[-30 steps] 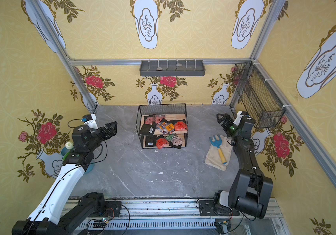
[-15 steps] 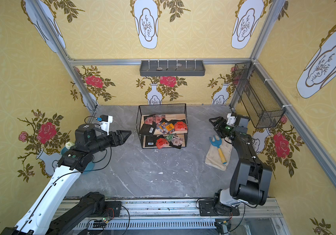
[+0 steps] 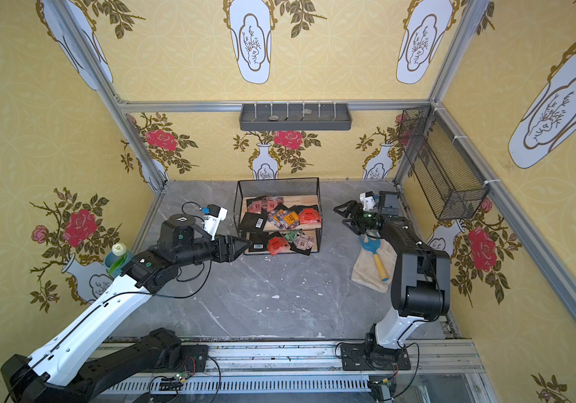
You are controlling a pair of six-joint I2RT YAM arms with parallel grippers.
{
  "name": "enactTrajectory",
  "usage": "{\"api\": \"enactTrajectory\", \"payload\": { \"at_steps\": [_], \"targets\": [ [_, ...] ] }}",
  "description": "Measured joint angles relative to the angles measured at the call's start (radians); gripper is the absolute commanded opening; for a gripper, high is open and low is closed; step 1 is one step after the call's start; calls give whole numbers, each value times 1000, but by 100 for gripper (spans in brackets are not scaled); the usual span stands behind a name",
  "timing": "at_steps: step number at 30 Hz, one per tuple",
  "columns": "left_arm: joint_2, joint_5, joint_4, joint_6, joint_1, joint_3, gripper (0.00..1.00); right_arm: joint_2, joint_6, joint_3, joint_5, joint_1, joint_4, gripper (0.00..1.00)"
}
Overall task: Remove the tea bags from the shelf
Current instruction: Pick up the tea bag from the shelf.
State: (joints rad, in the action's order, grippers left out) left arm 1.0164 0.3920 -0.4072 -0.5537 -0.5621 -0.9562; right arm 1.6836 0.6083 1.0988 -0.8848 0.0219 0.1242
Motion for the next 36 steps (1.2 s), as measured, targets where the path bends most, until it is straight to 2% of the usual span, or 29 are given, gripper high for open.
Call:
{"api": "enactTrajectory", "payload": {
  "at_steps": [7,22,36],
  "targets": [
    [48,-5,10,0,-45,-2,78,37,-18,34,-53,-43,-3,77],
    [82,-7,56,-18,-61,20,78,56,-29,49,-143,-109,-30,77],
    [84,-7,82,-30,-71,35,78,93,-46,79,-157,-146,-27,71]
  ]
}}
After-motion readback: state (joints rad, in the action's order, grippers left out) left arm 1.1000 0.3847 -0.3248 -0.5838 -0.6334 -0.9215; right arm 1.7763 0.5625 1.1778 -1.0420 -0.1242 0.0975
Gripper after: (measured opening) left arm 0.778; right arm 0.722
